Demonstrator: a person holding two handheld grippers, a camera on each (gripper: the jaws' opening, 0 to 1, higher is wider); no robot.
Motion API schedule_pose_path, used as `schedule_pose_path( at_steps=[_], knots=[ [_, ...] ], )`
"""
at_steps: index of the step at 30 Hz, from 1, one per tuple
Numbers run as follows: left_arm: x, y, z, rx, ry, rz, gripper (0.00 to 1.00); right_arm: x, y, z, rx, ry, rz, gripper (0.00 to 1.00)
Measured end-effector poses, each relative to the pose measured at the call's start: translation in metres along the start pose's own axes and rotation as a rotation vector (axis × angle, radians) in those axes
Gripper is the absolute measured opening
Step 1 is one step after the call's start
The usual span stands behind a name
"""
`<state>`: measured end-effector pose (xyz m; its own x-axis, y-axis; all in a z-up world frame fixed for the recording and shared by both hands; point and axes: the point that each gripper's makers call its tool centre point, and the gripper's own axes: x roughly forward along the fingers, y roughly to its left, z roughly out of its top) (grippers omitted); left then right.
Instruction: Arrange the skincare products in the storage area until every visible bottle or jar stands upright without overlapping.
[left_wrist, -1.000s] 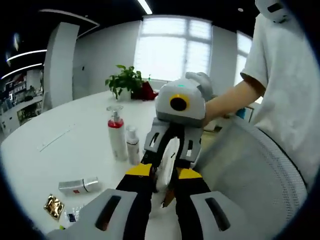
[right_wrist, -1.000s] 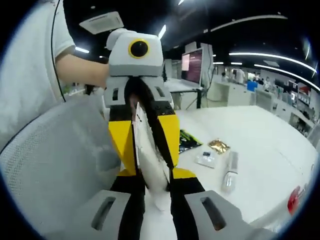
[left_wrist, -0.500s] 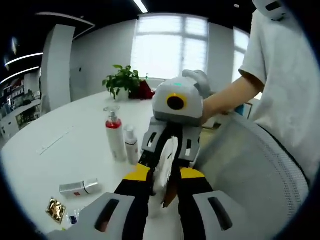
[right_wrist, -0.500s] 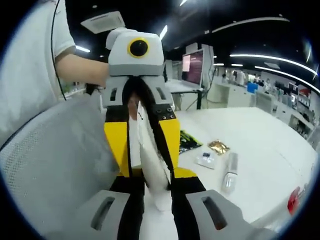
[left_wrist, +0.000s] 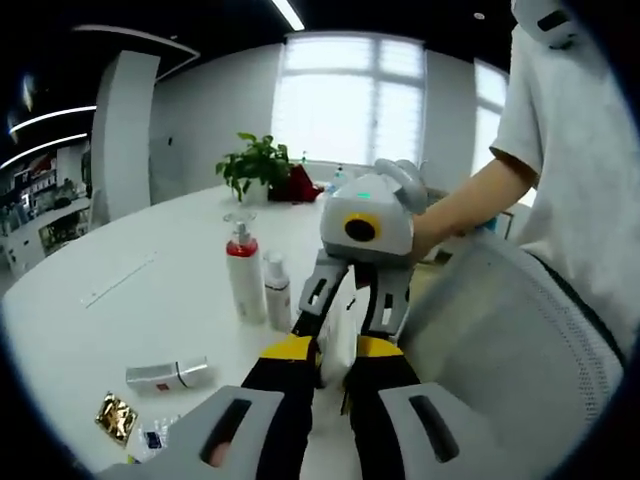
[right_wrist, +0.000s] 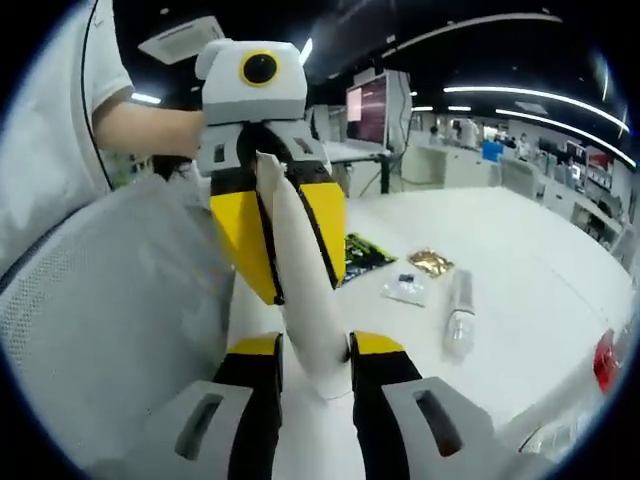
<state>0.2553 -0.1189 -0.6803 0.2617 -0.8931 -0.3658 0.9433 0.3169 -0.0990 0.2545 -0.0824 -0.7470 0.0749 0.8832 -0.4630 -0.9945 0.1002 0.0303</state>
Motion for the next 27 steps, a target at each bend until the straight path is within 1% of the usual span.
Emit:
schedule_pose_path(
  at_steps=[2, 3, 5, 7, 8, 9, 11, 12, 13, 14, 15, 16, 17, 18, 20, 23, 25, 27],
  knots=[
    [0.000, 0.003, 0.000, 0.002, 0.000, -0.004, 0.11, 0.004, 0.001, 0.003, -0.017, 0.002, 0.010, 0.27],
    [0.000, 0.004, 0.000, 0.001, -0.001, -0.004, 0.11, 0.006, -0.001, 0.002, -0.028, 0.011, 0.012, 0.26],
    [0.001, 0.006, 0.000, -0.006, -0.002, -0.004, 0.11, 0.008, -0.007, -0.005, -0.083, 0.047, 0.010, 0.23],
    [0.001, 0.008, -0.002, -0.027, 0.009, -0.002, 0.11, 0.009, -0.007, -0.003, -0.054, 0.027, 0.025, 0.23],
    [0.001, 0.011, -0.005, -0.015, 0.028, 0.012, 0.11, 0.009, -0.008, -0.003, -0.066, 0.028, 0.021, 0.22],
    [0.002, 0.011, -0.004, -0.013, 0.024, 0.015, 0.11, 0.009, -0.009, -0.003, -0.071, 0.028, 0.019, 0.22],
    [0.003, 0.010, -0.006, -0.016, 0.038, 0.001, 0.11, 0.009, -0.006, -0.002, -0.065, 0.029, 0.032, 0.21],
    [0.005, 0.009, -0.010, 0.005, 0.069, -0.004, 0.12, 0.009, -0.006, -0.002, -0.065, 0.026, 0.035, 0.21],
    [0.005, 0.008, -0.018, 0.025, 0.124, -0.012, 0.13, 0.009, -0.006, -0.002, -0.063, 0.024, 0.038, 0.21],
    [0.005, 0.010, -0.024, 0.057, 0.167, -0.005, 0.15, 0.009, -0.006, -0.002, -0.063, 0.024, 0.040, 0.21],
    [0.007, 0.012, -0.032, 0.110, 0.219, 0.000, 0.15, 0.009, -0.005, -0.002, -0.062, 0.023, 0.041, 0.21],
    [0.008, 0.011, -0.036, 0.130, 0.250, -0.005, 0.13, 0.009, -0.006, -0.002, -0.061, 0.021, 0.040, 0.21],
    [0.009, 0.011, -0.034, 0.165, 0.256, -0.005, 0.14, 0.009, -0.005, -0.003, -0.061, 0.023, 0.040, 0.21],
    [0.011, 0.011, -0.029, 0.131, 0.225, 0.006, 0.15, 0.009, -0.006, -0.003, -0.058, 0.021, 0.038, 0.21],
    [0.010, 0.012, -0.030, 0.153, 0.241, -0.005, 0.15, 0.011, -0.005, -0.005, -0.055, 0.019, 0.036, 0.21],
    [0.010, 0.016, -0.032, 0.156, 0.238, -0.008, 0.15, 0.012, -0.006, -0.005, -0.051, 0.016, 0.034, 0.21],
    [0.008, 0.016, -0.034, 0.144, 0.237, -0.012, 0.15, 0.012, -0.006, -0.005, -0.051, 0.016, 0.029, 0.22],
    [0.010, 0.015, -0.033, 0.151, 0.227, -0.005, 0.14, 0.012, -0.009, -0.007, -0.041, 0.031, 0.017, 0.22]
  ],
)
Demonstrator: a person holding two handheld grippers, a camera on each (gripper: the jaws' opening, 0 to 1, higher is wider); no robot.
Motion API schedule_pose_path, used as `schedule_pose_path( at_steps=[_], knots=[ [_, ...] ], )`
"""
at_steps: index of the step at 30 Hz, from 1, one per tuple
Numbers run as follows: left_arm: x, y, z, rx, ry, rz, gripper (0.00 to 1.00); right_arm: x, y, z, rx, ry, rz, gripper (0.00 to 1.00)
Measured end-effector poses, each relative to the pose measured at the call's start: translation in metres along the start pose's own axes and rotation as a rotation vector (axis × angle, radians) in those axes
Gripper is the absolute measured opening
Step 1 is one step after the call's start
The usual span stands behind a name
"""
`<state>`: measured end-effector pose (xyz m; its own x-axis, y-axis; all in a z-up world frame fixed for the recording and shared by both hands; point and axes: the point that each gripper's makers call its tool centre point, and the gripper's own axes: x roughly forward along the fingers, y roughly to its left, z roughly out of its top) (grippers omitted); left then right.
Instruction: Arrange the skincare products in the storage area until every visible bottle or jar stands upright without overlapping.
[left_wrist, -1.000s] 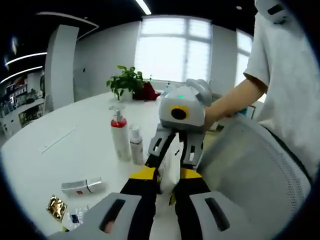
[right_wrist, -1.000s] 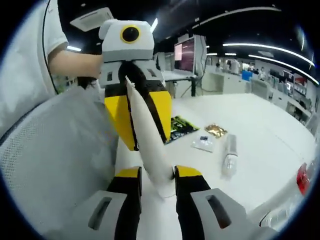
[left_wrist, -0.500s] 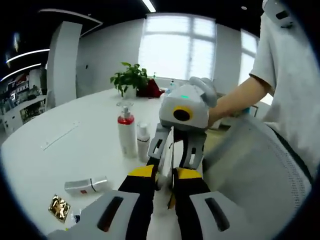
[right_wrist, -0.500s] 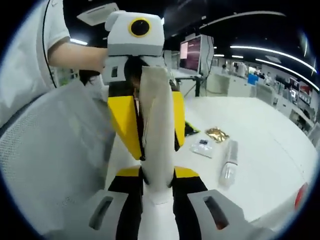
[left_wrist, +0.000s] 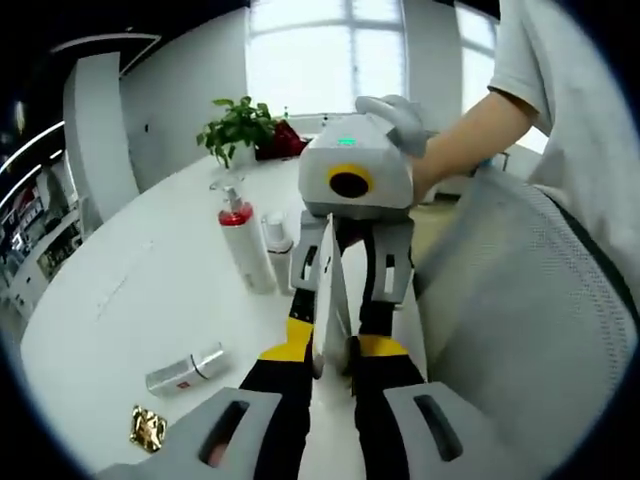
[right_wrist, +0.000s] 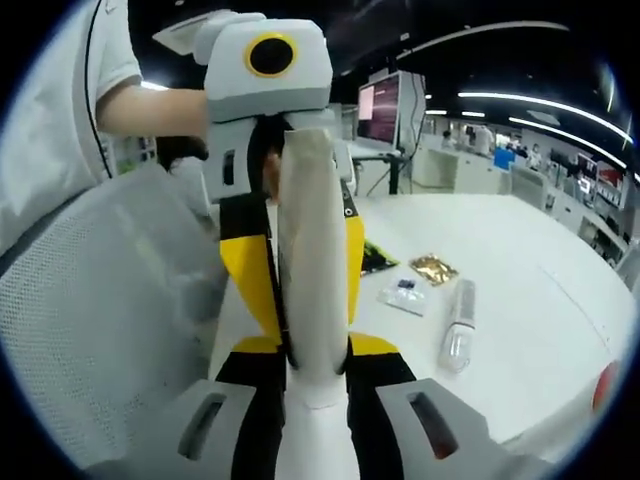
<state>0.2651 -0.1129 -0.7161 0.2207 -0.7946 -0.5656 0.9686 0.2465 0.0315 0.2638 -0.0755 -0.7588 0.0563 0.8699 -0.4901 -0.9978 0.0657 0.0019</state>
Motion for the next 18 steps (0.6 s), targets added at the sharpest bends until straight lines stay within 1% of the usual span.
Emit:
schedule_pose_path(
  at_steps=[2, 3, 4, 7, 9, 10, 12, 14, 17, 18],
  knots=[
    [0.002, 0.002, 0.001, -0.008, -0.012, 0.020, 0.14, -0.001, -0.003, -0.005, 0.018, 0.044, -0.020, 0.23],
    [0.003, 0.003, 0.001, -0.008, -0.014, 0.023, 0.14, -0.003, -0.006, -0.010, 0.011, 0.072, -0.031, 0.24],
    [0.004, 0.004, 0.003, -0.009, -0.019, 0.030, 0.14, -0.006, -0.008, -0.017, -0.008, 0.116, -0.046, 0.24],
    [0.008, 0.007, 0.006, -0.011, -0.028, 0.028, 0.14, -0.019, -0.005, -0.035, 0.061, 0.193, -0.074, 0.28],
    [0.013, 0.009, 0.010, -0.006, -0.037, 0.022, 0.14, -0.031, -0.003, -0.042, 0.106, 0.194, -0.103, 0.29],
    [0.016, 0.010, 0.012, -0.002, -0.041, 0.017, 0.14, -0.038, -0.002, -0.044, 0.153, 0.175, -0.123, 0.31],
    [0.020, 0.013, 0.016, 0.007, -0.047, 0.009, 0.14, -0.050, -0.002, -0.049, 0.219, 0.153, -0.155, 0.38],
    [0.025, 0.016, 0.020, 0.014, -0.054, -0.001, 0.14, -0.061, -0.002, -0.053, 0.239, 0.145, -0.184, 0.43],
    [0.031, 0.020, 0.024, 0.017, -0.066, -0.011, 0.14, -0.074, -0.002, -0.054, 0.284, 0.118, -0.217, 0.47],
    [0.033, 0.022, 0.026, 0.021, -0.069, -0.017, 0.14, -0.080, -0.005, -0.057, 0.298, 0.115, -0.243, 0.49]
  ],
)
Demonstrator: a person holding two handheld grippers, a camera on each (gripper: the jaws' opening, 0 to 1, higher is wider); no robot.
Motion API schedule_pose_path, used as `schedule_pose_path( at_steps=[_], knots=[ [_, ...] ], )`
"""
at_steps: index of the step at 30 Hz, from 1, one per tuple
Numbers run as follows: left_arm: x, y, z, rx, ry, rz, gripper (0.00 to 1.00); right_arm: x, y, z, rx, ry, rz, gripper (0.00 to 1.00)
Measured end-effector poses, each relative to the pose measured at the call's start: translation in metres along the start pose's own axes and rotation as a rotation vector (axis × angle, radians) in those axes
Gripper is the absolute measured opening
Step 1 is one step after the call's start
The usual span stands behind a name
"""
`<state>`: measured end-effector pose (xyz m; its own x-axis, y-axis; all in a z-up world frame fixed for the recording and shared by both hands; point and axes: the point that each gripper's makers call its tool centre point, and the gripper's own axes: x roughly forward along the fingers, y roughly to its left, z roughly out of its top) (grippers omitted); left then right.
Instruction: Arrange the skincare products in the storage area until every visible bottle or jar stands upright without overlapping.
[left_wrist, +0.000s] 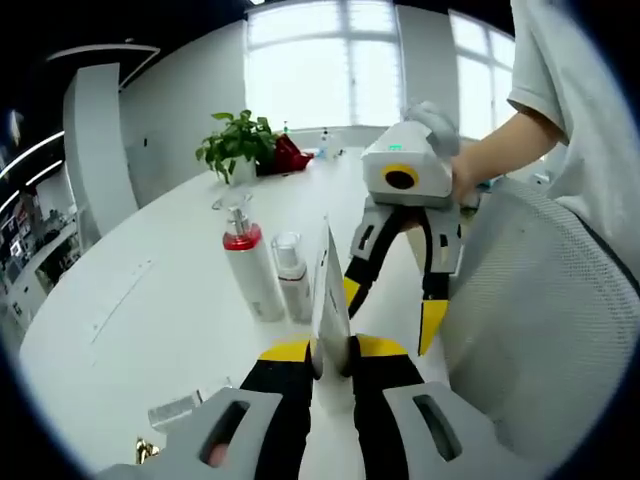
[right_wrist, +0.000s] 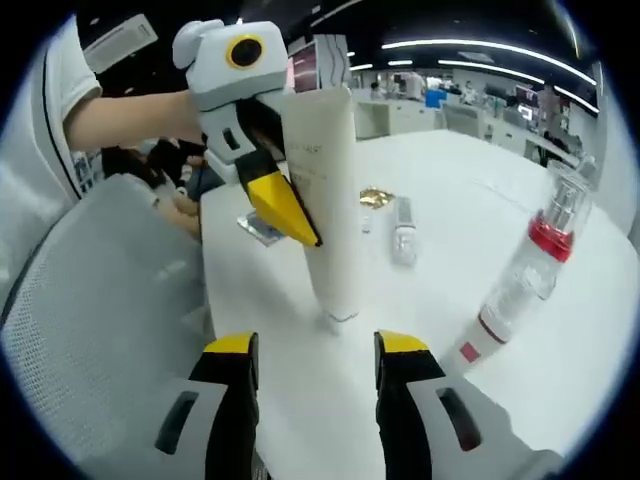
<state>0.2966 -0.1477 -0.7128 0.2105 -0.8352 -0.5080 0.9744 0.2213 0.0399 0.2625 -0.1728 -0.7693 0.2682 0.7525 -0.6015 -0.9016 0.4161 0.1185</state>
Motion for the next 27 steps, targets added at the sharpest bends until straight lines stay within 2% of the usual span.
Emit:
schedule_pose_path(
  at_steps=[3, 7, 13, 19, 24, 27],
  knots=[
    [0.006, 0.005, 0.004, 0.014, -0.004, -0.015, 0.14, -0.006, -0.006, -0.002, 0.028, -0.016, -0.036, 0.55],
    [0.016, 0.012, 0.011, 0.034, -0.014, -0.028, 0.15, -0.015, -0.015, -0.006, 0.090, -0.042, -0.084, 0.58],
    [0.030, 0.028, 0.021, 0.038, -0.045, -0.032, 0.15, -0.023, -0.019, -0.009, 0.130, -0.056, -0.138, 0.67],
    [0.043, 0.048, 0.028, 0.059, -0.060, -0.029, 0.15, -0.030, -0.014, -0.013, 0.180, -0.083, -0.168, 0.76],
    [0.051, 0.060, 0.035, 0.073, -0.064, -0.025, 0.15, -0.037, -0.024, -0.010, 0.210, -0.124, -0.220, 0.82],
    [0.056, 0.069, 0.038, 0.075, -0.068, -0.022, 0.15, -0.038, -0.025, -0.011, 0.215, -0.125, -0.234, 0.85]
  ],
)
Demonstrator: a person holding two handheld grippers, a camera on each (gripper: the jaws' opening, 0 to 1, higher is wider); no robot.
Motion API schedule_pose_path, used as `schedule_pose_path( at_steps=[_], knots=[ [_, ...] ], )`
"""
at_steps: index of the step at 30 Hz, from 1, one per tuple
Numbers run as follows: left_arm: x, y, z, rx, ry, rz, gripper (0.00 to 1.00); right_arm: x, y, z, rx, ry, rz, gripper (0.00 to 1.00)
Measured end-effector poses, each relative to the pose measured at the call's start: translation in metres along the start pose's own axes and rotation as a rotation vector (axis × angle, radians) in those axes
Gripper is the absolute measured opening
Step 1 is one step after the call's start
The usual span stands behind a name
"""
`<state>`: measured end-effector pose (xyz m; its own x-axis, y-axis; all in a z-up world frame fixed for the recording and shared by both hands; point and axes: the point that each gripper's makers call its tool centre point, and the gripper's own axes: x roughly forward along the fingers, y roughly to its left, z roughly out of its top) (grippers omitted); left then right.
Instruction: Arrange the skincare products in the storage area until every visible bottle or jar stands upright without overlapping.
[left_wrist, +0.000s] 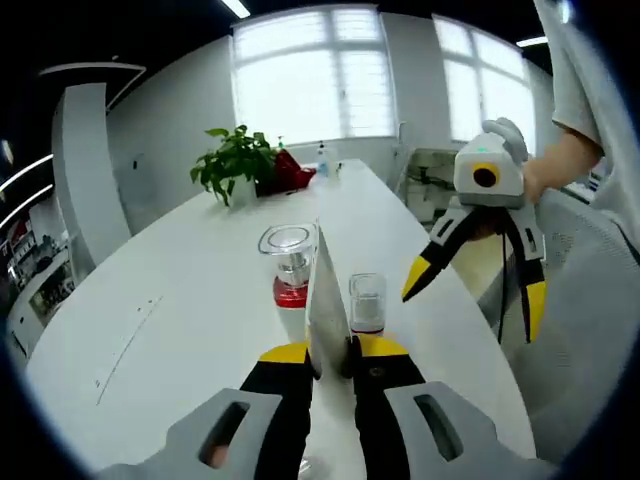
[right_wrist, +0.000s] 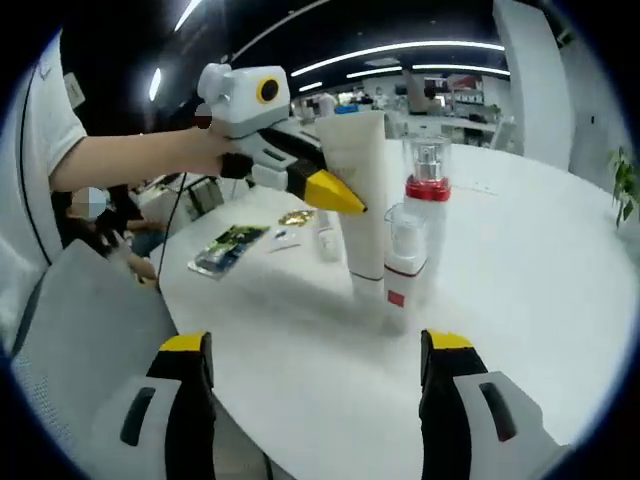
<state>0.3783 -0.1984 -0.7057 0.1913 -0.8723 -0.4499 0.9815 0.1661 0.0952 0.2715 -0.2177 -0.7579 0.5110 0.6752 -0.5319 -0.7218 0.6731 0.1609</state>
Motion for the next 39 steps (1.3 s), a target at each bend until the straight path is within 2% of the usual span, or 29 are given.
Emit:
schedule_pose_path(
  at_steps=[5, 18, 21, 23, 26, 31, 36, 39],
  knots=[
    [0.004, 0.016, -0.002, -0.008, -0.007, 0.002, 0.15, 0.000, 0.000, -0.004, 0.008, 0.014, 0.001, 0.87],
    [0.005, 0.021, -0.008, -0.031, -0.007, -0.004, 0.17, 0.001, 0.003, -0.005, -0.001, 0.026, 0.012, 0.90],
    [0.005, 0.020, -0.022, -0.009, 0.071, 0.005, 0.19, 0.001, 0.003, -0.004, 0.001, 0.024, 0.013, 0.91],
    [0.005, 0.020, -0.023, -0.014, 0.068, 0.007, 0.19, 0.002, 0.003, -0.005, 0.001, 0.026, 0.011, 0.93],
    [0.003, 0.020, -0.017, -0.074, 0.040, 0.003, 0.22, 0.002, 0.003, -0.006, 0.000, 0.032, 0.011, 0.94],
    [-0.003, 0.017, -0.019, -0.115, 0.058, 0.028, 0.27, 0.003, 0.002, -0.006, -0.004, 0.033, 0.009, 0.96],
    [-0.017, 0.015, -0.019, -0.177, 0.039, 0.053, 0.28, 0.003, 0.002, -0.005, -0.005, 0.033, 0.010, 0.96],
    [-0.029, 0.018, -0.022, -0.227, 0.025, 0.092, 0.35, 0.004, 0.003, -0.005, -0.006, 0.034, 0.012, 0.97]
  ],
)
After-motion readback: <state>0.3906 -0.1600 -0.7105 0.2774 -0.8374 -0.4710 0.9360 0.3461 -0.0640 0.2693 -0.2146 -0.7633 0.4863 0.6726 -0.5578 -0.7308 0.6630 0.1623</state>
